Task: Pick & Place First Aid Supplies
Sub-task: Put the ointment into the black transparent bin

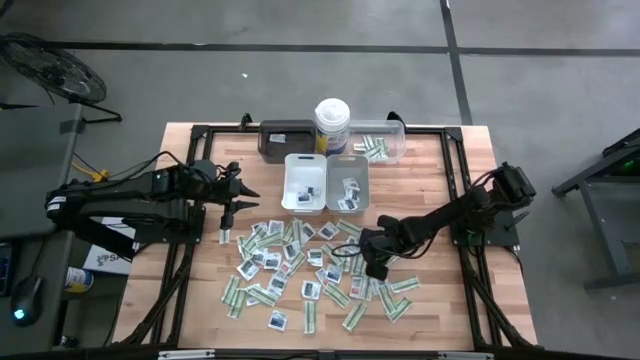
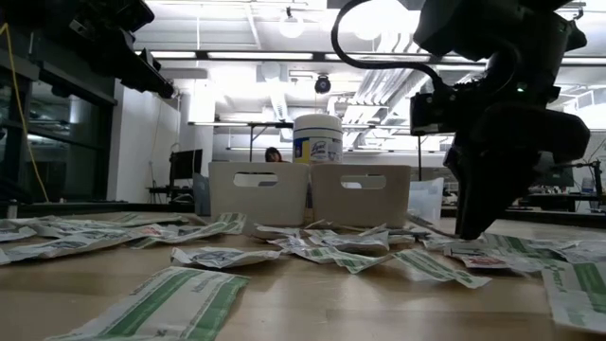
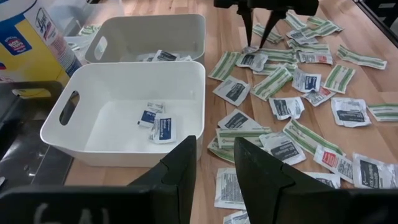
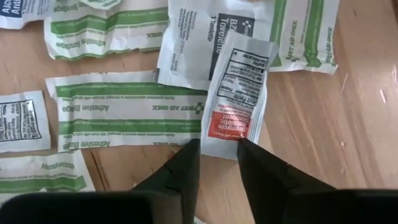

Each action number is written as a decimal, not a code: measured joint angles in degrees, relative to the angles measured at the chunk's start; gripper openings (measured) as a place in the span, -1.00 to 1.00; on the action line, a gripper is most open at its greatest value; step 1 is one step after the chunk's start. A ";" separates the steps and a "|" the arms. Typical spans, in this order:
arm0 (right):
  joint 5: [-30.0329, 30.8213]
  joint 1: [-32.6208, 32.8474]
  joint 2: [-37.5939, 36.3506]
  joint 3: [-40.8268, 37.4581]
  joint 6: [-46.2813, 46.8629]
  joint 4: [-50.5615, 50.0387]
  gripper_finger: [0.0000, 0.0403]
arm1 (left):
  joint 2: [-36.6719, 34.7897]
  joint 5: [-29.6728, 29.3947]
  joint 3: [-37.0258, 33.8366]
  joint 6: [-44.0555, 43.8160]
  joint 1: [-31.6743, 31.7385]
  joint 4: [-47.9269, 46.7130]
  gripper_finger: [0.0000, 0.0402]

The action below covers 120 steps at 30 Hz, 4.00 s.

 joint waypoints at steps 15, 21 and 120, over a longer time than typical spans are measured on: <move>-2.14 -0.02 -0.09 0.02 4.43 -0.74 -0.98 | 0.00 0.01 0.00 0.00 0.00 -0.01 -0.47; -2.25 -0.01 -1.10 -0.01 6.54 -1.52 -0.99 | 0.00 0.01 0.00 -0.02 0.00 -0.01 -0.47; 24.92 -13.11 -9.11 17.20 -28.41 18.44 -1.00 | 50.10 -7.13 21.42 -15.72 -0.02 45.67 -0.53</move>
